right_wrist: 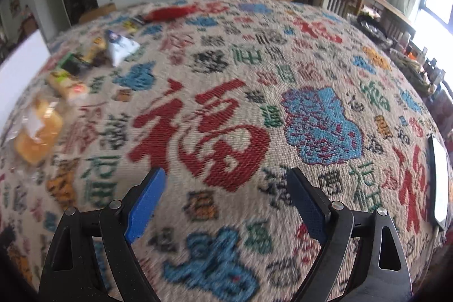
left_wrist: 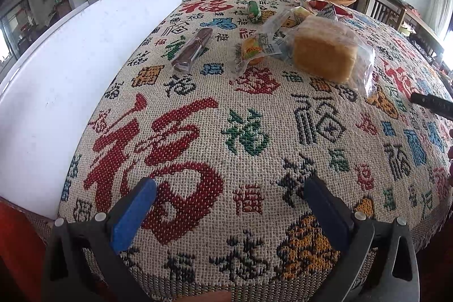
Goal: Organize snacks
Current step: 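Lower the left tool and close it on the brown sausage stick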
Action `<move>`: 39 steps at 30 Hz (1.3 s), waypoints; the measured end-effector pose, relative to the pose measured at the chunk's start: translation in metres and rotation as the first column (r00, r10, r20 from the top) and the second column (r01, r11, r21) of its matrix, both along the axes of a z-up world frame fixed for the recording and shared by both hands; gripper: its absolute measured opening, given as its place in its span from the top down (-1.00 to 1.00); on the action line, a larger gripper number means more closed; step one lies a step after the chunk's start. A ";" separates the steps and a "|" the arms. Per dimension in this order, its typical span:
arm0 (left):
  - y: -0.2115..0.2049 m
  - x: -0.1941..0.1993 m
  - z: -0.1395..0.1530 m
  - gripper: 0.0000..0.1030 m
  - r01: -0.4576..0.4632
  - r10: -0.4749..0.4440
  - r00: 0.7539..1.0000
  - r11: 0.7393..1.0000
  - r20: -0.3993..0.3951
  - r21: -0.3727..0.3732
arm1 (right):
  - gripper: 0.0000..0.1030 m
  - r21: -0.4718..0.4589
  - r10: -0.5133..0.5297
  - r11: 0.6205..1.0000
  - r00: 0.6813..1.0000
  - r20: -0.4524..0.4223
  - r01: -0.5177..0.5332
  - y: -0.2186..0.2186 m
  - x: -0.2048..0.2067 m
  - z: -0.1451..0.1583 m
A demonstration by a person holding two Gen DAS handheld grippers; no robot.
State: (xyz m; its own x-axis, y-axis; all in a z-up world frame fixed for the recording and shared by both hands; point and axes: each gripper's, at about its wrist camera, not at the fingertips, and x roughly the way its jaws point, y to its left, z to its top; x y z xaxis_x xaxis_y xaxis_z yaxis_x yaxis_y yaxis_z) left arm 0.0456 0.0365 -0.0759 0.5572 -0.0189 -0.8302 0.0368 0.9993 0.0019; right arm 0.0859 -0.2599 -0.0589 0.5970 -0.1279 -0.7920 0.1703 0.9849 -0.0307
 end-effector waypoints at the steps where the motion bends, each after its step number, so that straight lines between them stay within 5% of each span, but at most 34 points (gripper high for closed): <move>1: 0.000 -0.001 0.000 -1.00 0.001 -0.001 1.000 1.000 0.005 -0.001 | -0.76 0.031 -0.002 1.000 1.000 0.024 0.001 -0.005 0.000 -0.001; 10: 0.002 0.006 0.002 -1.00 0.010 -0.010 0.999 1.000 -0.047 -0.010 | -0.76 0.019 -0.016 1.000 0.999 0.038 0.015 -0.009 -0.004 -0.004; 15: 0.008 0.019 0.018 -1.00 0.061 -0.065 0.997 0.992 -0.039 -0.111 | -0.76 0.019 -0.016 1.000 0.999 0.038 0.015 -0.010 -0.004 -0.004; 18: 0.010 0.039 0.036 -1.00 0.085 -0.087 0.996 0.987 -0.007 -0.134 | -0.76 0.019 -0.016 1.000 0.999 0.038 0.015 -0.010 -0.004 -0.004; 23: 0.029 0.098 0.069 -1.00 0.040 -0.037 0.998 0.997 0.043 -0.060 | -0.76 0.020 -0.016 1.000 0.999 0.038 0.015 -0.010 -0.004 -0.004; 26: 0.051 0.135 0.064 -0.99 -0.008 0.006 1.000 0.996 -0.019 -0.091 | -0.76 0.020 -0.016 1.000 0.999 0.038 0.015 -0.009 -0.004 -0.004; 31: 0.051 0.172 0.028 -0.21 0.010 -0.016 0.989 0.999 -0.145 -0.042 | -0.76 0.020 -0.016 1.000 0.999 0.038 0.015 -0.010 -0.004 -0.004; 36: 0.043 0.183 0.012 -0.15 0.037 -0.037 0.987 0.999 -0.156 0.001 | -0.76 0.020 -0.016 1.000 0.999 0.039 0.015 -0.010 -0.004 -0.004; 38: 0.041 0.185 0.012 0.02 0.042 -0.041 0.988 0.999 -0.151 0.002 | -0.76 0.020 -0.016 1.000 0.999 0.039 0.015 -0.010 -0.004 -0.004; 39: 0.041 0.185 0.014 0.45 0.041 -0.041 0.989 0.999 -0.144 -0.004 | -0.76 0.020 -0.016 1.000 0.999 0.039 0.015 -0.010 -0.004 -0.004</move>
State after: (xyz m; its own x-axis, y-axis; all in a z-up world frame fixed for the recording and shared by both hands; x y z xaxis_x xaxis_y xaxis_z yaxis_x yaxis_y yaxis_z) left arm 0.2304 0.0773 -0.0619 0.4308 -0.0399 -0.9015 0.0775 0.9970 -0.0071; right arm 0.0820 -0.2695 -0.0625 0.6254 -0.1220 -0.7707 0.1864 0.9825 -0.0043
